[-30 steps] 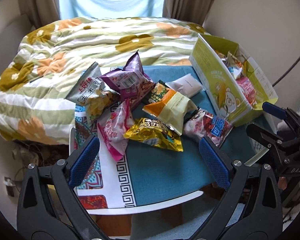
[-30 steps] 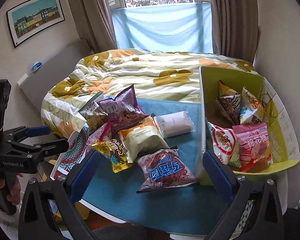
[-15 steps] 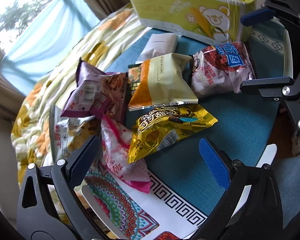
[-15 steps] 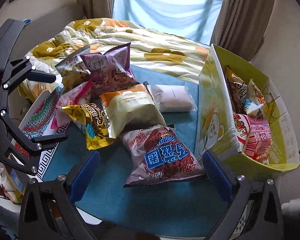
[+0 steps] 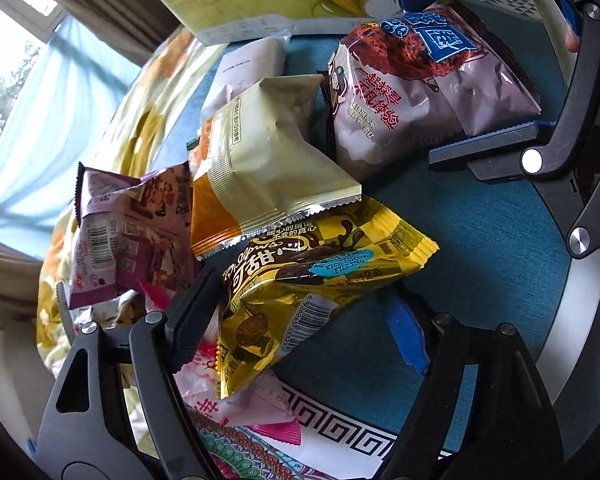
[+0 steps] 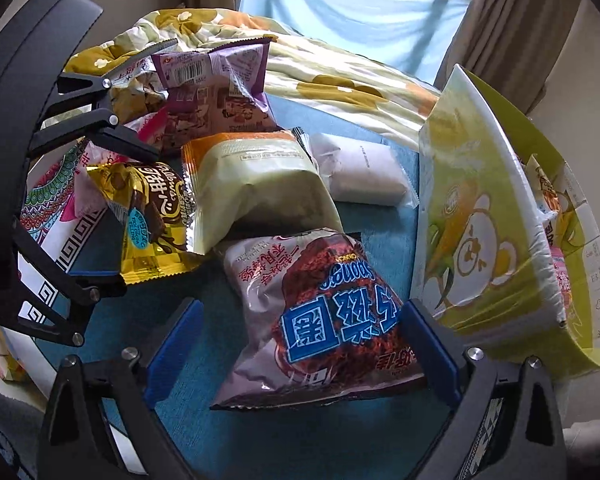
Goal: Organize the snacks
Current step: 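Grasp the purple-and-blue bag with the right tool while the left tool reaches the yellow chocolate bag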
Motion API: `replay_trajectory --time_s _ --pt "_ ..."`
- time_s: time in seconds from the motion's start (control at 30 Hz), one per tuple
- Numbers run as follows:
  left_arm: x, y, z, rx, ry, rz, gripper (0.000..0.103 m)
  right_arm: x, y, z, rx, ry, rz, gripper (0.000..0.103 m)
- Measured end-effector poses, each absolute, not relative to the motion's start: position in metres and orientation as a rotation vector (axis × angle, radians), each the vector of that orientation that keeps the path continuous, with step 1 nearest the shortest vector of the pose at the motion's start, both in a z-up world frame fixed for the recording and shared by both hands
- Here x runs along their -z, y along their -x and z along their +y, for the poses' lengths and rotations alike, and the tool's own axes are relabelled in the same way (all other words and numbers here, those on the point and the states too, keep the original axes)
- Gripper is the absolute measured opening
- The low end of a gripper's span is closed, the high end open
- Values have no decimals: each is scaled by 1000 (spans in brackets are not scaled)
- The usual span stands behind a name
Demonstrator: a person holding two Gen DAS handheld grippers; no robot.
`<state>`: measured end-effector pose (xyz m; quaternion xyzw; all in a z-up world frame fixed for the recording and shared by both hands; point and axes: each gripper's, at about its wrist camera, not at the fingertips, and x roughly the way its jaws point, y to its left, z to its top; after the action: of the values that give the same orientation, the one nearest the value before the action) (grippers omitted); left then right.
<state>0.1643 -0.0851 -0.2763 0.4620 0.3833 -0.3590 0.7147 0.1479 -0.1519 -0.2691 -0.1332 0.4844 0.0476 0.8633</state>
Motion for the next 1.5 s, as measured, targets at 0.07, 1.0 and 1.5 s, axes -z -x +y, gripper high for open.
replay_trajectory --time_s 0.07,1.0,1.5 --pt "279 -168 -87 785 -1035 839 72 272 -148 -155 -87 264 1016 97" --pt "270 -146 -78 761 -938 922 62 294 -159 -171 -42 159 1054 72" --pt "222 -137 -59 668 -751 939 62 244 -127 -169 -42 64 1010 59"
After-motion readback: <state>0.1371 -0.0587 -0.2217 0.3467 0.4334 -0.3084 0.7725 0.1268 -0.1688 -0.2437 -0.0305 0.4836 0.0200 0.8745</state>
